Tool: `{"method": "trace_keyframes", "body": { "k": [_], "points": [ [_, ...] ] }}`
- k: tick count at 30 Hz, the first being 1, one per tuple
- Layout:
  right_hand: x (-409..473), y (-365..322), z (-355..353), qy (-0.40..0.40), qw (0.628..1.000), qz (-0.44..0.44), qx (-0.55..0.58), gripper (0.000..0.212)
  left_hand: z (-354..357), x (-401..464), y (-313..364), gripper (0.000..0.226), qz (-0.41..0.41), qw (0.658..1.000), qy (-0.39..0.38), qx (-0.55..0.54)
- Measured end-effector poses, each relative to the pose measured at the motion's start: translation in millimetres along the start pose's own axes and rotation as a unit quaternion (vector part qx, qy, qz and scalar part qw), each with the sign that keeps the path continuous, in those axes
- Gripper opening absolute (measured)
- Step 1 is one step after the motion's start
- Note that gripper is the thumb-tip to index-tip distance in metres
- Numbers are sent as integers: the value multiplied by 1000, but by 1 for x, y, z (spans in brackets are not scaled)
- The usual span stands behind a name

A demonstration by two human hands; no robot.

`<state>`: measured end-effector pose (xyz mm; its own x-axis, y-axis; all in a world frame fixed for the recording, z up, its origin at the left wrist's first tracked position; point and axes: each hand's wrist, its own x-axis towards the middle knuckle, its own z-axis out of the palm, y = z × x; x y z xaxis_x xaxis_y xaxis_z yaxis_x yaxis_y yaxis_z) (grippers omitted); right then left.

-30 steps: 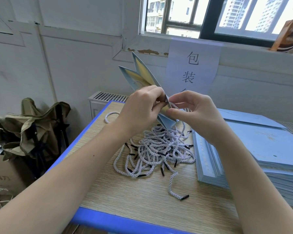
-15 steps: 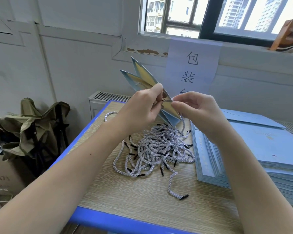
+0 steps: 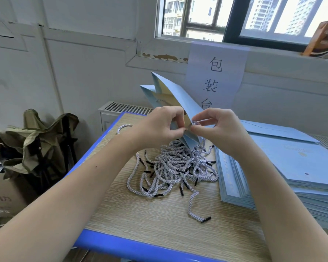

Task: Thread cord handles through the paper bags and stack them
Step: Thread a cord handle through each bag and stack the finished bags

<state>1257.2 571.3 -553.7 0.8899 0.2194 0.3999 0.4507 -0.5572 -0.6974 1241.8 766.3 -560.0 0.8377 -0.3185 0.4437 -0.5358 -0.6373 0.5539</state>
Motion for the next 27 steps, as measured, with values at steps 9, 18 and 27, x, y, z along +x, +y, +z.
{"method": "trace_keyframes", "body": {
  "k": [9, 18, 27],
  "points": [
    [0, 3, 4, -63, 998, 23, 6, 23, 5, 5, 1, 15, -61, 962, 55, -262],
    [-3, 1, 15, -104, 994, 18, -23, 6, 27, 9, 6, 25, -40, 956, 145, -251],
    [-7, -10, -10, -106, 951, -18, 288, 25, 20, 10, -2, 32, -58, 965, 218, -131]
  ]
}}
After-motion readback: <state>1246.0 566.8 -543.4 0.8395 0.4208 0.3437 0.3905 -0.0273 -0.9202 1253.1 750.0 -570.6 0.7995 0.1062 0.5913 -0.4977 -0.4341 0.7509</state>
